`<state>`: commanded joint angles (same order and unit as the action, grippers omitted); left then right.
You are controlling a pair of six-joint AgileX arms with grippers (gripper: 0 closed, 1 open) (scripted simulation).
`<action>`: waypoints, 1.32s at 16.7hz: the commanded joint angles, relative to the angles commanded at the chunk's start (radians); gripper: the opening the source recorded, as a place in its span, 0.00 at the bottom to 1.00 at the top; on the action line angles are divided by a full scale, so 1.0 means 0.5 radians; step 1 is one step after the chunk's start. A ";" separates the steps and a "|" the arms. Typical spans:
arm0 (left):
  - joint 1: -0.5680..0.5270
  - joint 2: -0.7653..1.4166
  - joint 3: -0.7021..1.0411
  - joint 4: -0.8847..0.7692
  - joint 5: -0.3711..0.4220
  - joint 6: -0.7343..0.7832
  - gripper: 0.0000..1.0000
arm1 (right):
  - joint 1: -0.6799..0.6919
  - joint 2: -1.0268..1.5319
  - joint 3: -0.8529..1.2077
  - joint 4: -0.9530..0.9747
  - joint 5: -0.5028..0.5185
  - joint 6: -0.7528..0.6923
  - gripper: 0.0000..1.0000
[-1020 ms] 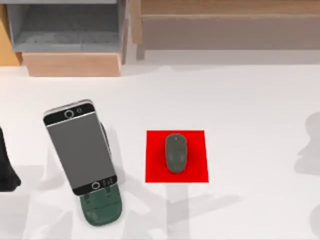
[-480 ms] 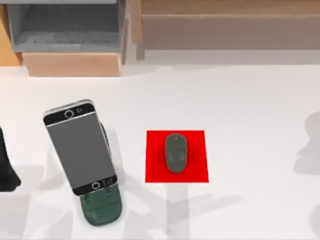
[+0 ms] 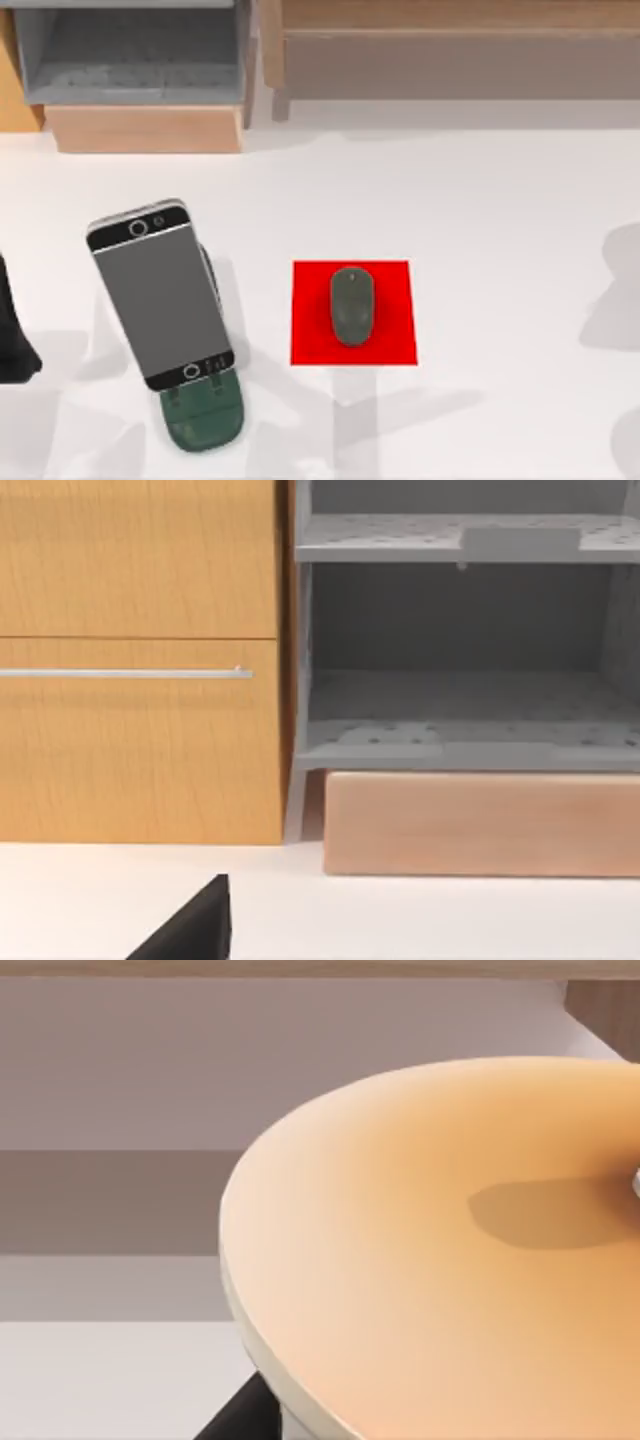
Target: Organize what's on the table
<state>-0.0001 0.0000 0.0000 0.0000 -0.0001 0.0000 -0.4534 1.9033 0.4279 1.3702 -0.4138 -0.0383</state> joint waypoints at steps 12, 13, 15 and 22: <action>0.000 0.000 0.000 0.000 0.000 0.000 1.00 | -0.006 -0.228 0.279 -0.250 0.415 -0.032 0.00; 0.000 0.000 0.000 0.000 0.000 0.000 1.00 | 0.016 -0.263 0.350 -0.330 0.511 -0.037 0.00; 0.000 0.000 0.000 0.000 0.000 0.000 1.00 | 0.093 -0.325 0.527 -0.512 0.712 -0.045 0.00; 0.000 0.000 0.000 0.000 0.000 0.000 1.00 | 0.768 -0.332 1.251 -1.300 1.270 0.015 0.00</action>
<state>-0.0001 0.0000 0.0000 0.0000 -0.0001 0.0000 -0.0695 1.7371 1.0532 0.7204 0.2211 -0.0306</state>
